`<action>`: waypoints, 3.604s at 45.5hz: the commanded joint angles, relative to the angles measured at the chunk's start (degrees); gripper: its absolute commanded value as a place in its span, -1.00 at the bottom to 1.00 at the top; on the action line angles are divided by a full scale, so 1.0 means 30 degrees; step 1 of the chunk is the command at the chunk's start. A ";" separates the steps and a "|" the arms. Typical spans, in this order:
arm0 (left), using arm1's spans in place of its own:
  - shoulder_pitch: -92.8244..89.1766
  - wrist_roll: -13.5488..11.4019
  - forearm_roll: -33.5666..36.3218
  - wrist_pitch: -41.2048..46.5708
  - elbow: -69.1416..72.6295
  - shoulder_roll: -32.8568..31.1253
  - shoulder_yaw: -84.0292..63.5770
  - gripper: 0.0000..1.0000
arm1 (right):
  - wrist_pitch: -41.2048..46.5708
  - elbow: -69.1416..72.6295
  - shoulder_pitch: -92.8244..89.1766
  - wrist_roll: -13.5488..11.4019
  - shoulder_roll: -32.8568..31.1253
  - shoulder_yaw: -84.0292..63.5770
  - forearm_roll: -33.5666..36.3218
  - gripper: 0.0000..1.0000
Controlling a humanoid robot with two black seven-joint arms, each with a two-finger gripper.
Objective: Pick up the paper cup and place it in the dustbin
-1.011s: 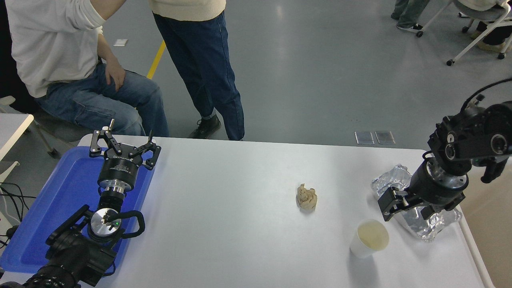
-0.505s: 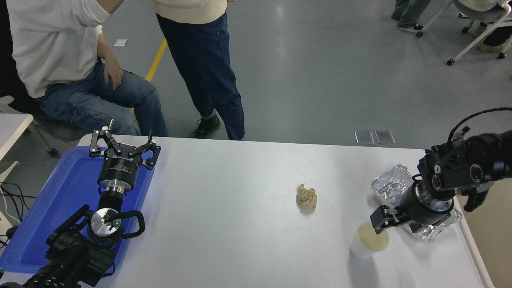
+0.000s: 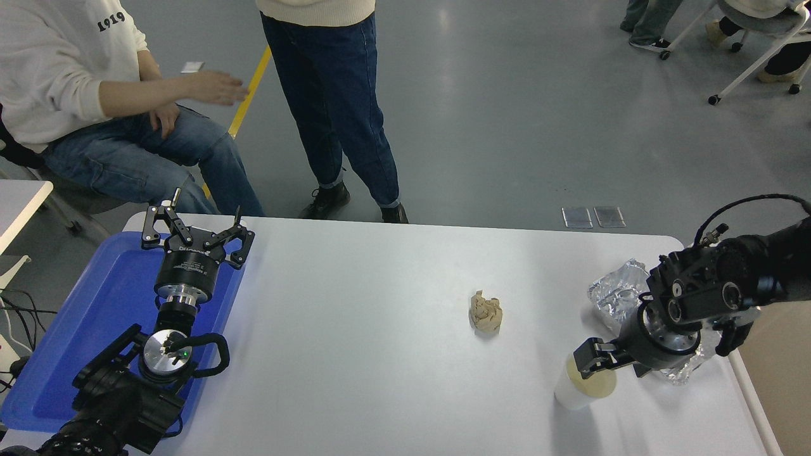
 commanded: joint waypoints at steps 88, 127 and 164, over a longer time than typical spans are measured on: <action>0.0000 0.0053 0.0000 -0.0014 0.0000 0.0000 0.0000 1.00 | 1.0227 0.1261 1.3370 0.0028 -0.3428 -0.2266 0.0733 -1.00; 0.0000 0.0023 0.0000 0.0016 0.0000 0.0029 -0.0029 1.00 | 1.0227 0.0851 1.5805 0.0028 -0.3837 -0.4871 -0.0028 -1.00; 0.0029 -0.0035 -0.0029 0.0016 0.0029 0.0000 -0.0029 1.00 | 1.0227 -0.3601 1.3727 -0.0059 -1.5029 -0.7891 -0.6707 -1.00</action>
